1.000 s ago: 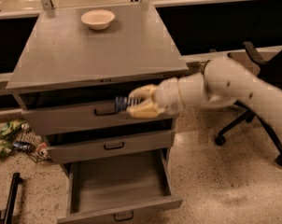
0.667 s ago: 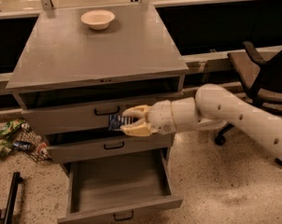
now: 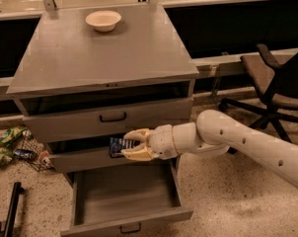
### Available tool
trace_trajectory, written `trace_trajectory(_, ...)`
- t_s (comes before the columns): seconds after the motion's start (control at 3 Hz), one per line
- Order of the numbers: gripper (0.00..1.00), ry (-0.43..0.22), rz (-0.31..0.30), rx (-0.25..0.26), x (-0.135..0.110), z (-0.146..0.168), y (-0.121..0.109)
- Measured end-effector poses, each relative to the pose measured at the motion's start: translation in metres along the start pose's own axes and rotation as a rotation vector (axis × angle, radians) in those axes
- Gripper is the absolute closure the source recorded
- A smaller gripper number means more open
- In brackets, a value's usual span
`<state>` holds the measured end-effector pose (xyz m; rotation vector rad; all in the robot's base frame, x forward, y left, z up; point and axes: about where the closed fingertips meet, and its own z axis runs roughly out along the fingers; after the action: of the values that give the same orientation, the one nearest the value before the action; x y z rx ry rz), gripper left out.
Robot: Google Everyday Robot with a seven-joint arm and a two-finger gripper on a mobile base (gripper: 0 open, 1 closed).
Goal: Place rxbar blueberry into bottom drawer
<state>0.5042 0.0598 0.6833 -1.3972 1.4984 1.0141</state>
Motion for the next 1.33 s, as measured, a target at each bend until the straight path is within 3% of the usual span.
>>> trace_trajectory(0.33,1.0,-0.009,0.016,0.015,0.02,0.005,0.007)
trace_trajectory(0.67,1.0,0.023,0.014,0.016,0.077,0.026,0.011)
trace_trajectory(1.0,1.0,0.074,-0.028,-0.01,0.124,0.045,0.002)
trace_trajectory(1.33,1.0,0.074,-0.028,-0.01,0.124,0.045,0.002)
